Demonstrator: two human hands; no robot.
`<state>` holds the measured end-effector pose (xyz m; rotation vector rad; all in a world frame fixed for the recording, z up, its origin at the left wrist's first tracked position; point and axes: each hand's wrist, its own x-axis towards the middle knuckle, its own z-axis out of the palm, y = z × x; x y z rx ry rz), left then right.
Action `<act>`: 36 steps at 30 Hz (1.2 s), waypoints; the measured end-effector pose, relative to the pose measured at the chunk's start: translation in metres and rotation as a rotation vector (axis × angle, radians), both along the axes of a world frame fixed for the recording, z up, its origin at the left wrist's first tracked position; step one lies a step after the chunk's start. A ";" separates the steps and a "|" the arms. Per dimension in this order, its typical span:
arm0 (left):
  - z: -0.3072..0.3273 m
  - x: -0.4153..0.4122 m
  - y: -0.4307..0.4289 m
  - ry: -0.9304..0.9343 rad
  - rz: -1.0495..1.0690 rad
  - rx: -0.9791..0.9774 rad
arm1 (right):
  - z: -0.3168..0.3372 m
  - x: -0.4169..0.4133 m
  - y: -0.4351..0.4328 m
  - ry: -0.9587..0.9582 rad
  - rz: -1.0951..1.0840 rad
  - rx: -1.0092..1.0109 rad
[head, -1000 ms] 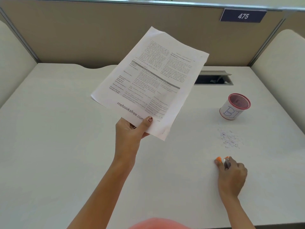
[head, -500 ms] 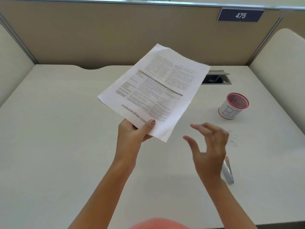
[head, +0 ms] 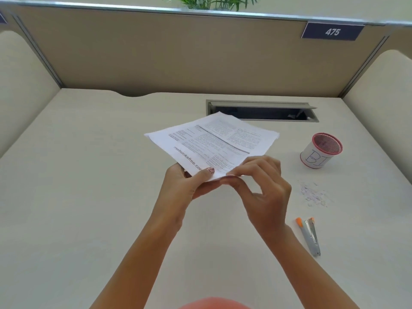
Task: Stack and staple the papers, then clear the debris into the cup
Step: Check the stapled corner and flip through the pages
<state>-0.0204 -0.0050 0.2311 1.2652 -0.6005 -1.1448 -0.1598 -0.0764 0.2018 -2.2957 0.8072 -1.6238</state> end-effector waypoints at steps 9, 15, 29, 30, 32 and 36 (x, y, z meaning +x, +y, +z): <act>0.013 0.001 0.000 -0.074 0.169 0.117 | 0.024 0.007 -0.001 -0.141 0.075 0.333; 0.036 -0.007 0.003 -0.867 0.189 -0.019 | 0.049 0.014 0.004 -0.230 0.131 0.635; 0.068 -0.003 0.008 -0.648 0.158 -0.157 | 0.090 0.002 0.016 -0.144 0.253 0.797; 0.068 -0.003 0.008 -0.642 0.145 -0.165 | 0.092 0.002 0.017 -0.145 0.250 0.802; 0.069 -0.004 0.008 -0.637 0.122 -0.182 | 0.094 0.001 0.020 -0.135 0.249 0.811; 0.072 -0.006 0.007 -0.682 0.097 -0.195 | 0.096 0.002 0.023 -0.116 0.268 0.805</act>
